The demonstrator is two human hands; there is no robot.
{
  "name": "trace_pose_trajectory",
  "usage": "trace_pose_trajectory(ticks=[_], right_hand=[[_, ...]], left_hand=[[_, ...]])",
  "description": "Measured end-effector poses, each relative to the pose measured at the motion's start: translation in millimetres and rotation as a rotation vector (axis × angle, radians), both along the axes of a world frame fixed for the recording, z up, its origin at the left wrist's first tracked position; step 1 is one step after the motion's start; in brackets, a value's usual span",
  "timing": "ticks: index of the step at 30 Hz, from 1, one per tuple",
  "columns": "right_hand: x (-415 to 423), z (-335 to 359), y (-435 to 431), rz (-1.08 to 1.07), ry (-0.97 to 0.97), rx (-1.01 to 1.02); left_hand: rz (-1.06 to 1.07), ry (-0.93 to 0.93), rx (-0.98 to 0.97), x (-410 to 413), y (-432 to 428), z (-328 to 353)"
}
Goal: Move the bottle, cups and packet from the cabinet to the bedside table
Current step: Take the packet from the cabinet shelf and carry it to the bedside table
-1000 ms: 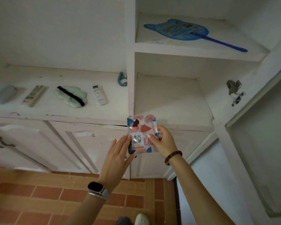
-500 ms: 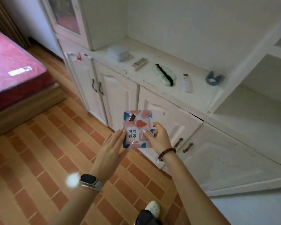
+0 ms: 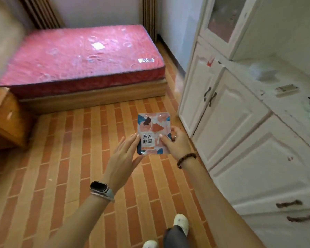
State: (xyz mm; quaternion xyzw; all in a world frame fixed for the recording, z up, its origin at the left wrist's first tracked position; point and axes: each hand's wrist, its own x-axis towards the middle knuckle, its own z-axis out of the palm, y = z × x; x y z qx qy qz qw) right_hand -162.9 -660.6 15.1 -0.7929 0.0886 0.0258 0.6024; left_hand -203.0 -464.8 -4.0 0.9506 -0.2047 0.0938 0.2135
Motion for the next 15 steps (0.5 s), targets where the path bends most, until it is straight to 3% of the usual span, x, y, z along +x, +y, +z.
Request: trace_pose_trajectory(ticks=[15], right_hand=[[115, 8, 159, 0.586, -0.008, 0.021]], left_hand=[[0.59, -0.028, 0.039, 16, 106, 11]])
